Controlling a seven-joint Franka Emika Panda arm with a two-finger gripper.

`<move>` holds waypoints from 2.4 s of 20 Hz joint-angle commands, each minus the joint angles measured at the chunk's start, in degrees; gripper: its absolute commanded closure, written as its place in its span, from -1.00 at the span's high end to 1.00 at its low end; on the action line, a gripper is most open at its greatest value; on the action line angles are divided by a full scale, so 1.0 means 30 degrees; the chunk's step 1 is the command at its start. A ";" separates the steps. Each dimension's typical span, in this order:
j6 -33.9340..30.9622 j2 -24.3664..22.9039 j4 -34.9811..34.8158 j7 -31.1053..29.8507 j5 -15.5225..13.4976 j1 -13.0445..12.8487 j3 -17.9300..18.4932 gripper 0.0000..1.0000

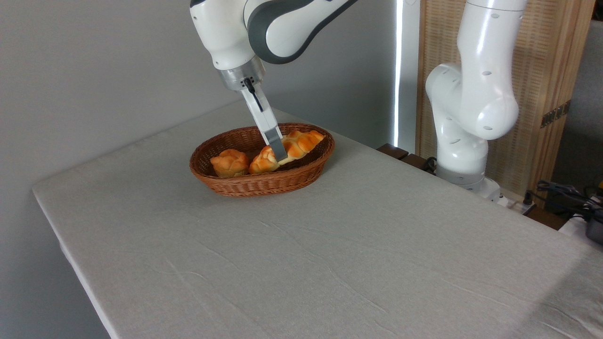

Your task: Put bread into the basket

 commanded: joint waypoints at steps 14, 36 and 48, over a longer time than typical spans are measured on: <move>-0.0337 -0.0433 0.2248 -0.2141 -0.0209 0.0924 0.0825 1.00; -0.4383 0.3082 1.1688 0.0583 0.2369 0.7578 0.0035 1.00; -0.4822 0.2906 1.1659 0.0759 0.2428 0.7168 0.1062 1.00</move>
